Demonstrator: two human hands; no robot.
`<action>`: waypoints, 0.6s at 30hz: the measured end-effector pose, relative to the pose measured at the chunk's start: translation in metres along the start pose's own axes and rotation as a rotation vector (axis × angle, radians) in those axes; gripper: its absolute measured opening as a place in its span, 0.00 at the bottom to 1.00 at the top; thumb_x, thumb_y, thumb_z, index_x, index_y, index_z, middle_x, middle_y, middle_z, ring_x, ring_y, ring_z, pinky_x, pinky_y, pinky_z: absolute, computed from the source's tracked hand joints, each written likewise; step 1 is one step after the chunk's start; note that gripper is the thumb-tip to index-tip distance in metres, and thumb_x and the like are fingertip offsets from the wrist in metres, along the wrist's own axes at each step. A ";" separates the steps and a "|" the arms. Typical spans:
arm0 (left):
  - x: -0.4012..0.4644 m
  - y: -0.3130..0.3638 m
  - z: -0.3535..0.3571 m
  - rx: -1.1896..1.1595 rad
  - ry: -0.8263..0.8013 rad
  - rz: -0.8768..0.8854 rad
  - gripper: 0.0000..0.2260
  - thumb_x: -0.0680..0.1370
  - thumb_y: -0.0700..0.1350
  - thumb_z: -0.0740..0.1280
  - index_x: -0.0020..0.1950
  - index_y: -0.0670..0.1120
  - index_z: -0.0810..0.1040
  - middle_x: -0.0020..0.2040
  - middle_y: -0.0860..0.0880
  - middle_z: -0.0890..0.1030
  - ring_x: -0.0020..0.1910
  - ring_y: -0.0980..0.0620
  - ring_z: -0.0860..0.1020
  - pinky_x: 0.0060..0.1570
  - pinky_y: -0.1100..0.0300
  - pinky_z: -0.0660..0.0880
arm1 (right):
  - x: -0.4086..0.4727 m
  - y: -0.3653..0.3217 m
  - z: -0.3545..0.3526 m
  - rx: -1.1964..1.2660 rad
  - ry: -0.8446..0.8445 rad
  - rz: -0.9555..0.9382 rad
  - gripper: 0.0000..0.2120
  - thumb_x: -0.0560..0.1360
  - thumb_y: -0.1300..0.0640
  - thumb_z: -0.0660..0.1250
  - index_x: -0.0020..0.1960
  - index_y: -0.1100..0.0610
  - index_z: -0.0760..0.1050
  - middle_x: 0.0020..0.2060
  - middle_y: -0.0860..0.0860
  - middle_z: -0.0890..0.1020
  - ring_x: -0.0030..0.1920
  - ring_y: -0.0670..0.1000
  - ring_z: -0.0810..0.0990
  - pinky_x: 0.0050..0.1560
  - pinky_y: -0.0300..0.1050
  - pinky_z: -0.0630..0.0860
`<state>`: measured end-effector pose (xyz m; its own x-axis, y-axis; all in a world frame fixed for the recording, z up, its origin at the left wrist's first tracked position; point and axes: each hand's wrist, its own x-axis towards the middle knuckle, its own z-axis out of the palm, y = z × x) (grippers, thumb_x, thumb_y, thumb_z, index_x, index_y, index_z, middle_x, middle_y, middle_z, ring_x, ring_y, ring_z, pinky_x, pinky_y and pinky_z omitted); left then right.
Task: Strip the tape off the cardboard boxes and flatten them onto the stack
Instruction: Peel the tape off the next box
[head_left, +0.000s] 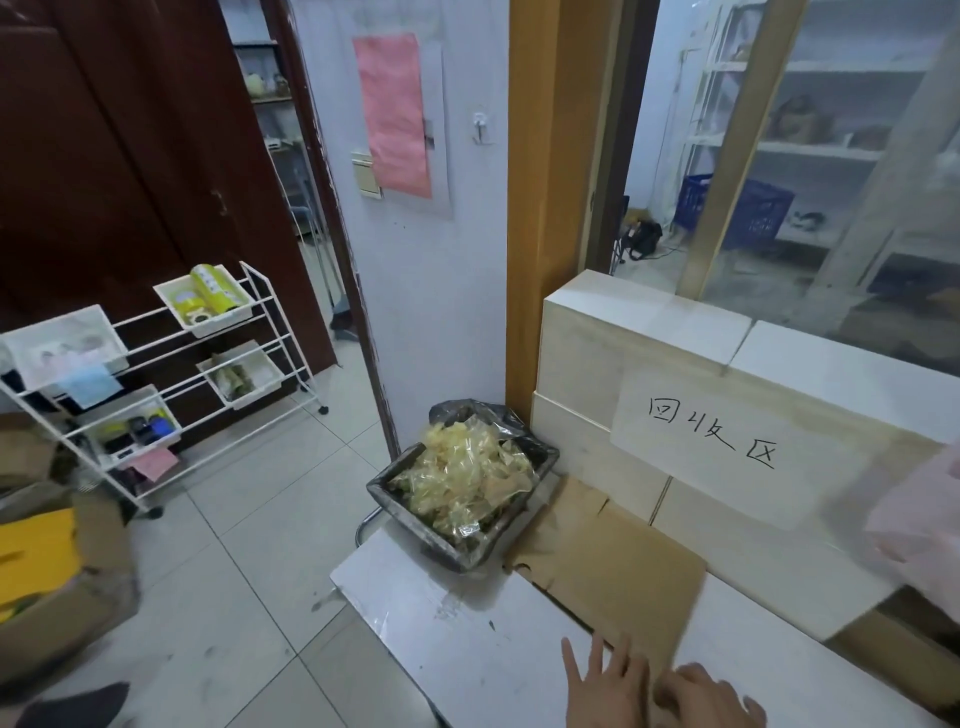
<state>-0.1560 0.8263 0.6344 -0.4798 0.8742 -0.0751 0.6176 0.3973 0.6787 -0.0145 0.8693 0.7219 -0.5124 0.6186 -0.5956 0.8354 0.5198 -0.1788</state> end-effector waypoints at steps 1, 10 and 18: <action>0.001 0.001 -0.006 -0.022 0.039 0.009 0.15 0.63 0.73 0.69 0.40 0.65 0.82 0.51 0.68 0.82 0.57 0.56 0.82 0.74 0.37 0.40 | 0.002 -0.004 -0.002 -0.037 0.119 0.018 0.17 0.68 0.37 0.54 0.52 0.39 0.73 0.59 0.39 0.72 0.61 0.42 0.71 0.69 0.47 0.58; 0.014 0.001 -0.038 -0.012 0.397 0.020 0.05 0.77 0.56 0.49 0.48 0.57 0.61 0.55 0.64 0.82 0.78 0.38 0.38 0.74 0.39 0.41 | -0.007 -0.009 0.002 -0.093 0.221 0.053 0.08 0.75 0.48 0.57 0.36 0.42 0.63 0.52 0.42 0.65 0.55 0.43 0.70 0.70 0.48 0.58; -0.015 0.024 -0.002 0.272 0.226 0.113 0.11 0.75 0.59 0.62 0.48 0.57 0.62 0.51 0.64 0.84 0.77 0.42 0.57 0.74 0.38 0.40 | 0.019 0.008 0.018 -0.138 0.055 0.026 0.13 0.81 0.48 0.52 0.62 0.41 0.69 0.53 0.47 0.60 0.67 0.50 0.67 0.66 0.52 0.58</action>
<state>-0.1354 0.8220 0.6534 -0.5054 0.8454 0.1730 0.8034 0.3878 0.4519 -0.0137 0.8747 0.6954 -0.5039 0.6624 -0.5544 0.8154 0.5766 -0.0522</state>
